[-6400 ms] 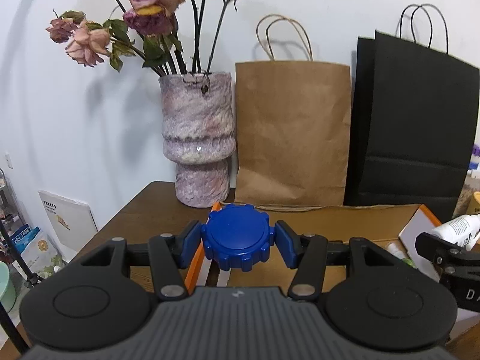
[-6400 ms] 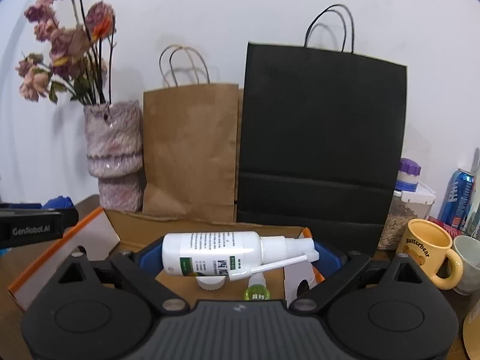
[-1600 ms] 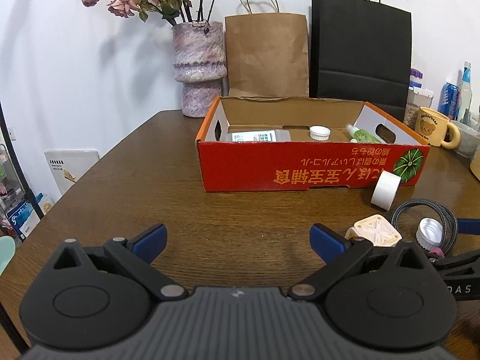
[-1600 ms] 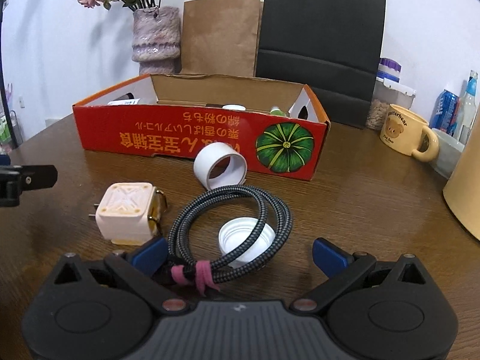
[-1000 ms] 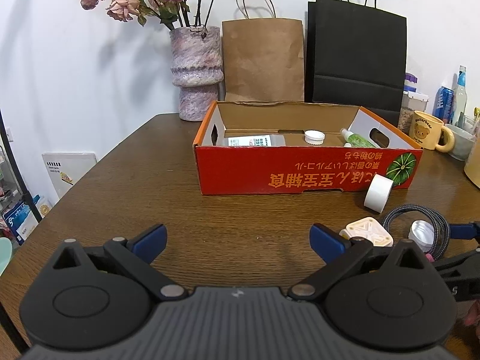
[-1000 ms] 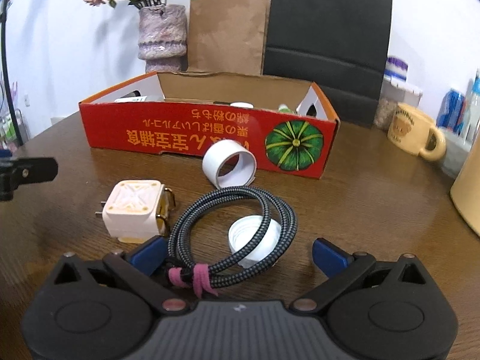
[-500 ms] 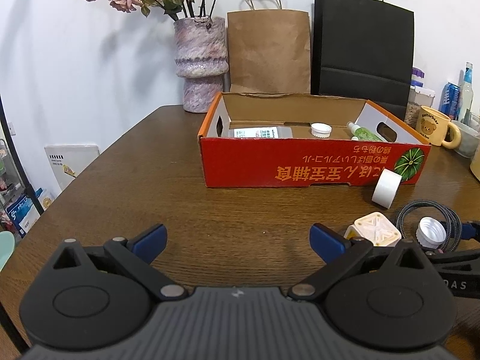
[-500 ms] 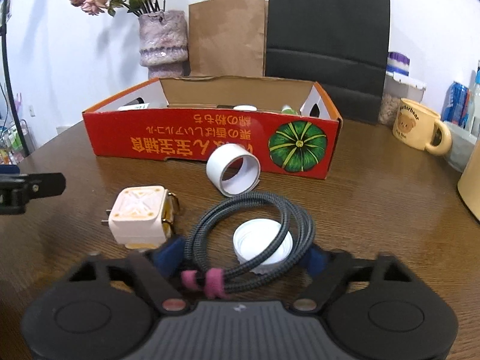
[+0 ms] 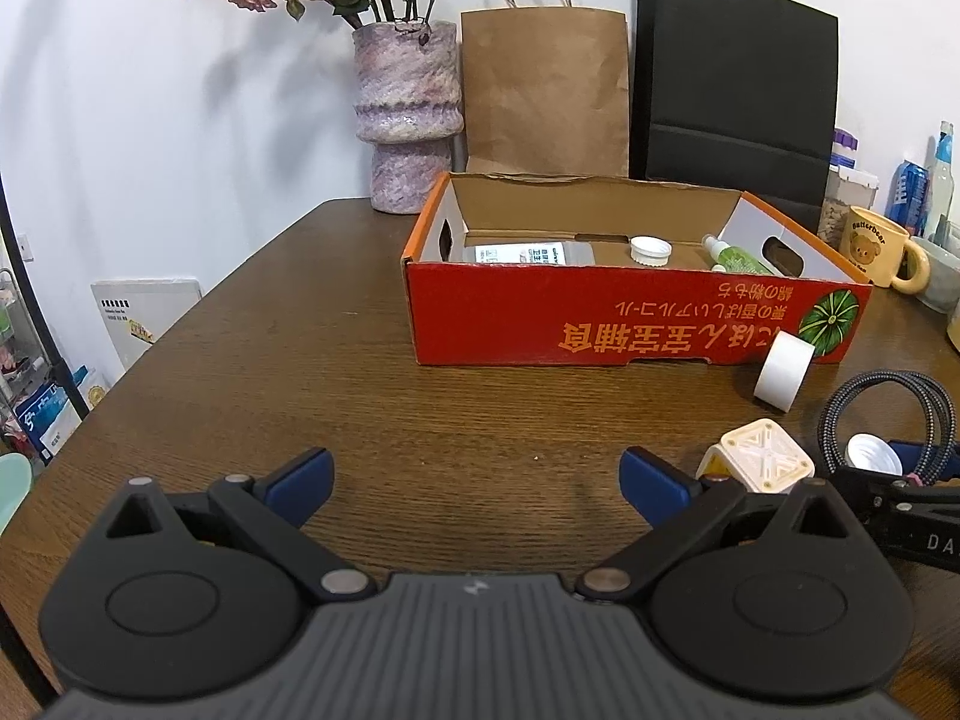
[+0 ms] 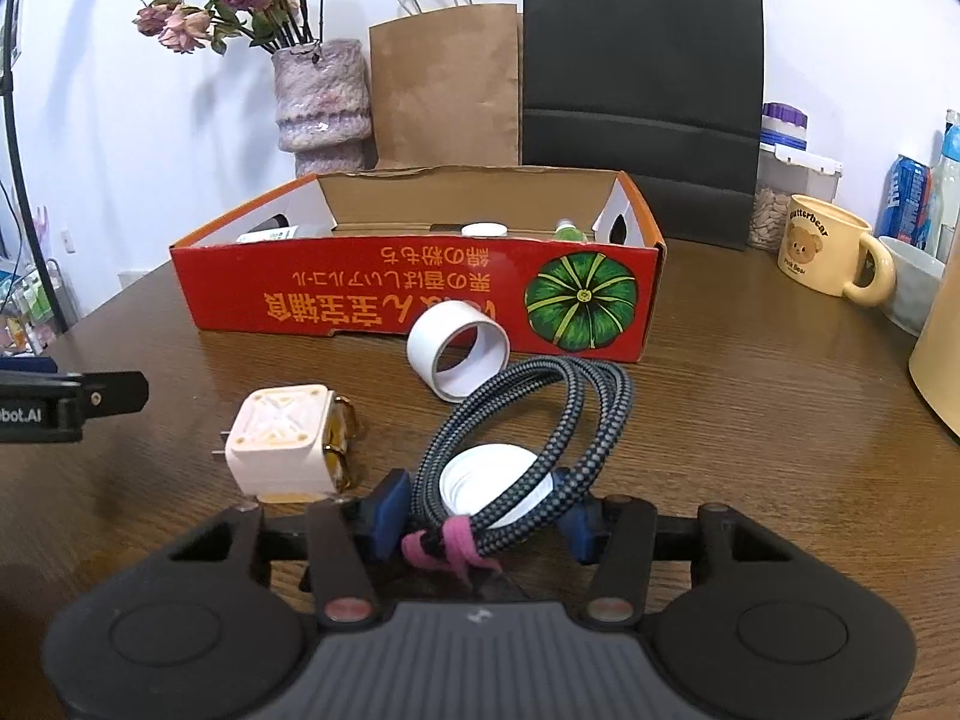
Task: Organize rigid objects
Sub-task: 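Grasp the braided black cable coil with the right gripper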
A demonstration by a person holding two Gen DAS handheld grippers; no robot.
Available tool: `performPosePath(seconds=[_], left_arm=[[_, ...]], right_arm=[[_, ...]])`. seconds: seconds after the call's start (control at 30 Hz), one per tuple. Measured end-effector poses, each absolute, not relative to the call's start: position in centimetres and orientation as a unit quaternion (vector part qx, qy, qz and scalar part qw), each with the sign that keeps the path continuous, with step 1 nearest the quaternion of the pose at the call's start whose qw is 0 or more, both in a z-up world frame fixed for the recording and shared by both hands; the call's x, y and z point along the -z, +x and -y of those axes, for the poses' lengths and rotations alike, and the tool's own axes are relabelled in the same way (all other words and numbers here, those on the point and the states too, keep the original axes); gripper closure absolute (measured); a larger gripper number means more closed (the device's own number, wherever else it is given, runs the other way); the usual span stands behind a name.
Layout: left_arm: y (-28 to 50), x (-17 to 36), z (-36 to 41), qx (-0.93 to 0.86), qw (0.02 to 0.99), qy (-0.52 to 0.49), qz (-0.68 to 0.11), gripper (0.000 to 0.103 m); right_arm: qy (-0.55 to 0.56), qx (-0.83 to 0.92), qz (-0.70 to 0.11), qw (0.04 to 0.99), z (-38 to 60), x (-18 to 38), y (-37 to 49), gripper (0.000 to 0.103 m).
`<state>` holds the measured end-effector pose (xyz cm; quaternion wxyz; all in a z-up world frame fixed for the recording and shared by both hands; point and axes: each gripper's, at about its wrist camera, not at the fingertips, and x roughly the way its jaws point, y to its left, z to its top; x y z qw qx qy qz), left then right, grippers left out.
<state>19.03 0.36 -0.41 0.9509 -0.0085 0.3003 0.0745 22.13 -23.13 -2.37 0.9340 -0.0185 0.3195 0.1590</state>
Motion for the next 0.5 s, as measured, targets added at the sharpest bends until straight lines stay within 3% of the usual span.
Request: performPosePath(seconds=[0.5], left_arm=[[19.3, 1.0, 0.1, -0.073, 0.949, 0.002, -0.308, 0.000]], right_arm=[[-0.005, -0.178, -0.330, 0.927, 23.8, 2.3, 22.2, 0.051]])
